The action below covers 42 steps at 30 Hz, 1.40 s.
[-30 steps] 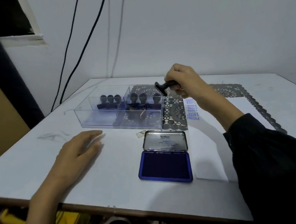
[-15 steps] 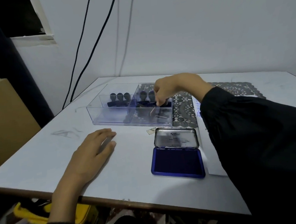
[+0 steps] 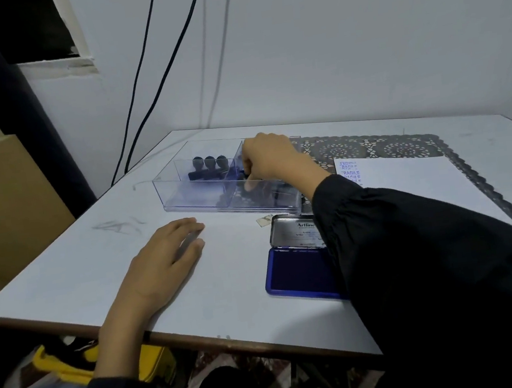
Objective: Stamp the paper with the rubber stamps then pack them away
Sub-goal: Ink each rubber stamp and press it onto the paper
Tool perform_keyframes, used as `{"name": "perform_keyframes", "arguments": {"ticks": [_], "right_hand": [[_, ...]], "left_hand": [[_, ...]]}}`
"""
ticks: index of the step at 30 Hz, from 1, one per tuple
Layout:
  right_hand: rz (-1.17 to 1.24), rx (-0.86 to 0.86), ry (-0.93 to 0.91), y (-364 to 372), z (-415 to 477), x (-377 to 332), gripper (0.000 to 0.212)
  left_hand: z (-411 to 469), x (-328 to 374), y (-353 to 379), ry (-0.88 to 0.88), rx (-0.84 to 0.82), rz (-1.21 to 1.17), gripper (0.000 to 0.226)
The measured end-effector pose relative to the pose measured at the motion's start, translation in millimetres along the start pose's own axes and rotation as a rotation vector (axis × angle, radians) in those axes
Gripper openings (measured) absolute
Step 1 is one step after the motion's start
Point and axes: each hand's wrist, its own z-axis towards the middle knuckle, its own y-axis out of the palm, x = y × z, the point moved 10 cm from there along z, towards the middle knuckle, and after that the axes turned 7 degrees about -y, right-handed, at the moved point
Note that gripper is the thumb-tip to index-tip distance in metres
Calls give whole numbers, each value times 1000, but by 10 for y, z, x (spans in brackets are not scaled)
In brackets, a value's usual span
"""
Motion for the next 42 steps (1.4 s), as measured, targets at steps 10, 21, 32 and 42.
{"name": "perform_keyframes", "arguments": {"ticks": [10,21,32,42], "right_hand": [[678,165,61,-366,-296,219,39],[953,-261,30,15,-1417,26,18],[749,-70,-108,17,-1556,-130,35],[450,129,-126,-35,-1738,-223,27]], "left_hand": [[6,52,2,32,-28,-26,50],[-151,817,346,97,-237,-390,42],[-114,806,534,123,-181,-205,56],[-148,808,524,98,-167,-167,47]]}}
